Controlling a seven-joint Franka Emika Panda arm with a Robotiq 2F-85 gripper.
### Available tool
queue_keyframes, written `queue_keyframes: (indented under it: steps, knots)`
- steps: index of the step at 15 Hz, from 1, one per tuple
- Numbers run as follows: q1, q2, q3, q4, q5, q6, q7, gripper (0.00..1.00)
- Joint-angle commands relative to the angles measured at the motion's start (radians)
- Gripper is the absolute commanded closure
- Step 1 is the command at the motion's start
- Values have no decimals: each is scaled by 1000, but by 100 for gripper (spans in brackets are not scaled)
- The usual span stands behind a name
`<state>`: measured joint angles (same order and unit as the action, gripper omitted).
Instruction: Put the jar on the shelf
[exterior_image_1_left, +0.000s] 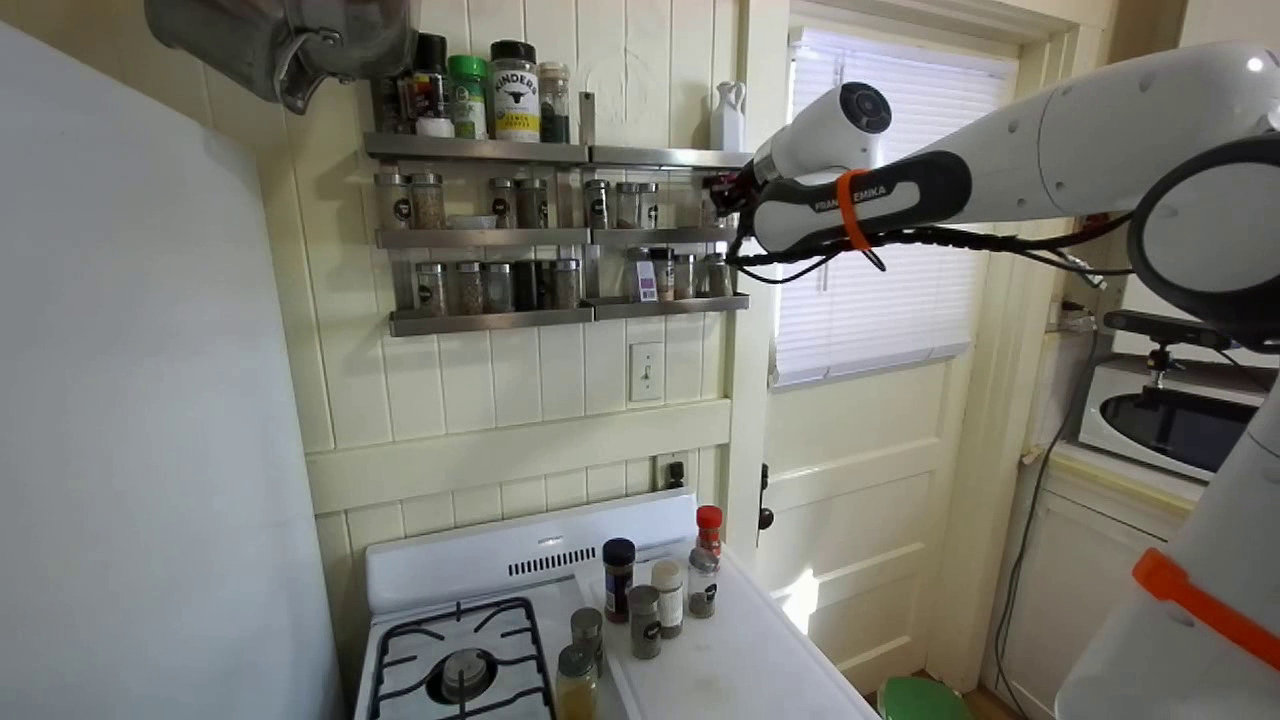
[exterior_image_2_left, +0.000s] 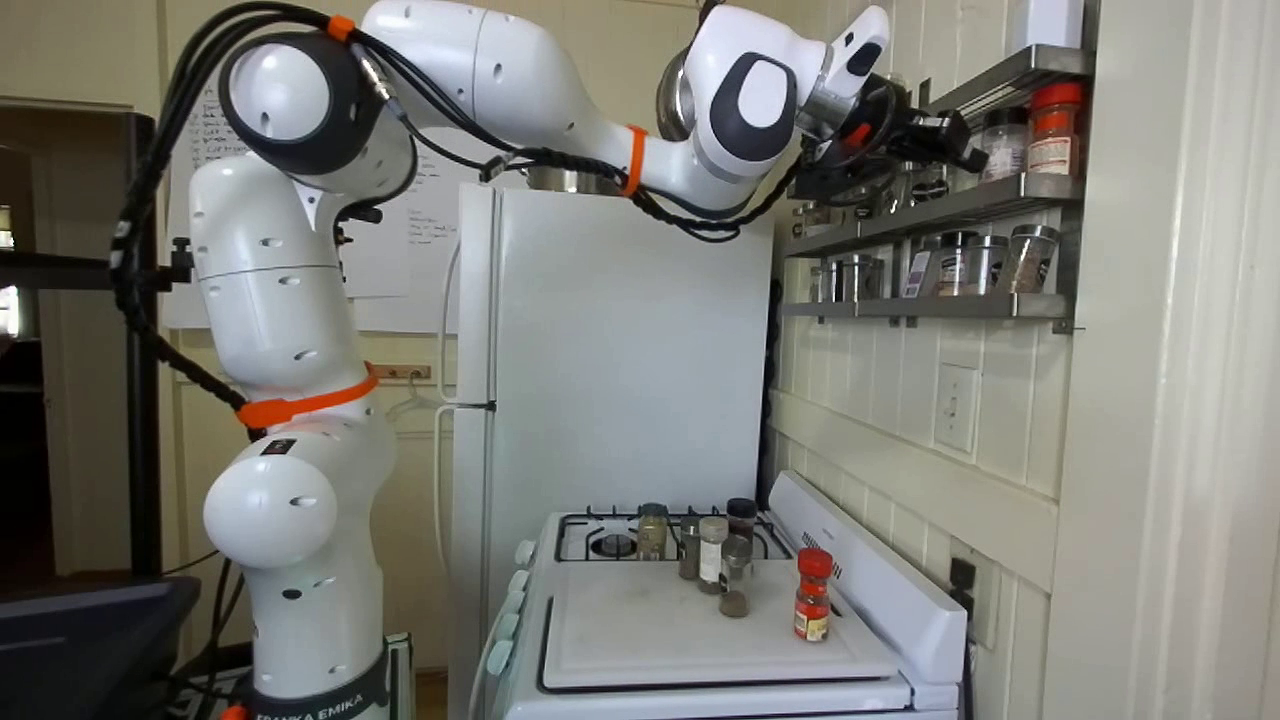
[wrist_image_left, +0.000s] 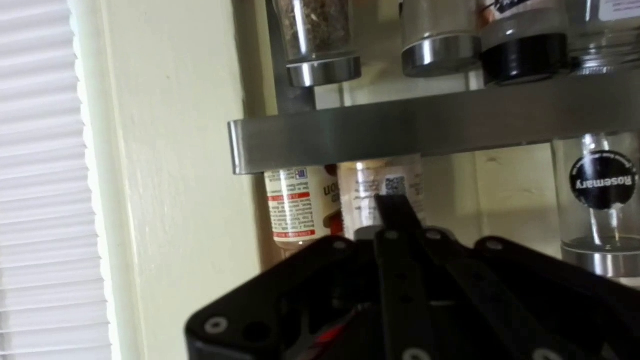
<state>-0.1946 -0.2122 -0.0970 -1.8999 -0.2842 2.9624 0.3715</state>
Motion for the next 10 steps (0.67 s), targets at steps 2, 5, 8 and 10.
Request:
queue_keyframes:
  steps: [2, 5, 8, 10]
  knots:
    - [9, 24, -13, -10, 21, 73, -12, 100]
    - [7, 35, -16, -11, 19, 93, -11, 100]
    - [4, 42, -18, -13, 15, 109, -9, 100]
    - [4, 43, -19, -14, 13, 110, -8, 100]
